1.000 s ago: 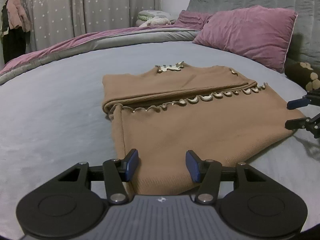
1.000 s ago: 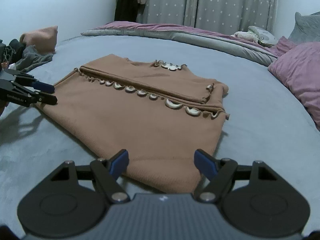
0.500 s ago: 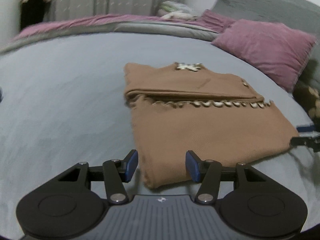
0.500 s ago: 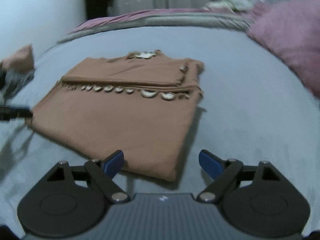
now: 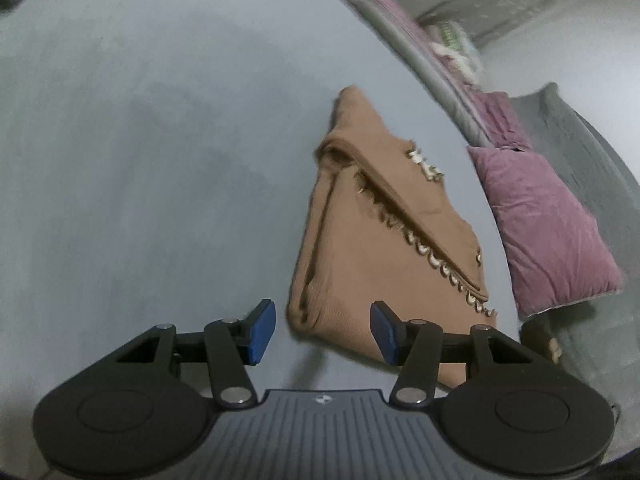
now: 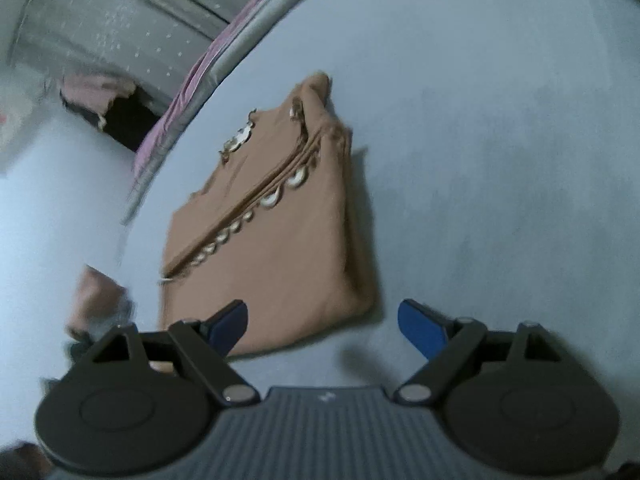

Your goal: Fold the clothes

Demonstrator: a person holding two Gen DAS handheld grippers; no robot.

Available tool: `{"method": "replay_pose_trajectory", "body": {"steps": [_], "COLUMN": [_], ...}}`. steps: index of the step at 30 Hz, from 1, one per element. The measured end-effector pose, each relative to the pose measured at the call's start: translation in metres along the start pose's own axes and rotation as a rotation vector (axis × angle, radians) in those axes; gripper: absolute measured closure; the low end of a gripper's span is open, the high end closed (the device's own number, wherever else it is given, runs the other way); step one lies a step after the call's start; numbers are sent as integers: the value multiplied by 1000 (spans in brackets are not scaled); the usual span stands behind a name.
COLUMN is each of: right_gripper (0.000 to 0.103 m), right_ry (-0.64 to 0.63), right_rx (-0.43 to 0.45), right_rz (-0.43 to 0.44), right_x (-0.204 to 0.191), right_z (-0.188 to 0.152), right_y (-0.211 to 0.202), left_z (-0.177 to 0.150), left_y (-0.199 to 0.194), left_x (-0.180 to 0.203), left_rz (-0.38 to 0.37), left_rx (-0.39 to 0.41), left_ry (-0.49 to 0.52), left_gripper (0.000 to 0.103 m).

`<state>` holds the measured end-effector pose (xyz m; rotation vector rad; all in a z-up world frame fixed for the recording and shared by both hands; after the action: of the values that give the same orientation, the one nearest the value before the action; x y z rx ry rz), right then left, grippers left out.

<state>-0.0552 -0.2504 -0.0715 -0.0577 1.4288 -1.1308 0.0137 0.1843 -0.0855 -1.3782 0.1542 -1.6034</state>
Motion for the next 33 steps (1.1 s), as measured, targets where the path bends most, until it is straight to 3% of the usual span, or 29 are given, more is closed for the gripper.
{"method": "replay_pose_trajectory", "body": {"steps": [4, 8, 14, 18, 21, 22, 24, 26, 27, 30, 33], "right_gripper": [17, 17, 13, 18, 29, 36, 48, 71, 76, 84, 88], "right_ry": [78, 113, 83, 70, 93, 109, 153, 238, 284, 410, 430], "right_rx": [-36, -10, 74, 170, 245, 264, 288, 288, 286, 278, 290], "right_rz": [29, 19, -13, -33, -43, -42, -39, -15, -1, 55, 88], "right_x": [6, 7, -3, -8, -7, -6, -1, 7, 12, 21, 17], "right_z": [-8, -7, -12, -11, -8, -6, 0, 7, 10, 16, 21], "right_y": [8, 18, 31, 38, 41, 42, 44, 46, 48, 52, 54], "left_z": [-10, -22, -29, -32, -33, -33, -32, -32, -32, -34, -35], "left_y": [8, 25, 34, 41, 45, 47, 50, 52, 52, 54, 59], "left_x": [-3, 0, 4, 5, -3, -6, -11, -12, -11, -9, -8], "left_rz": [-61, -84, -63, -67, -61, -58, -59, -57, -54, -47, -56], "left_rx": [-46, -63, 96, 209, 275, 293, 316, 330, 335, 350, 359], "left_ry": [-76, -138, -204, -237, -297, -321, -370, -404, -417, -472, -552], "left_gripper": [54, 54, 54, 55, 65, 72, 77, 81, 83, 88, 92]}}
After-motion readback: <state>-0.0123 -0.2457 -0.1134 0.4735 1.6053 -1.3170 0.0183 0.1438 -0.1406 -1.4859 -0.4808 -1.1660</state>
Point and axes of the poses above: each gripper's, at about its wrist camera, not at the fingertips, and y roughly the way its jaws point, x to its right, z to its top, the point moved 6 cm from there along y, roughly the way its jaws point, and after that the axes turned 4 degrees about y, right-handed, at the moved point
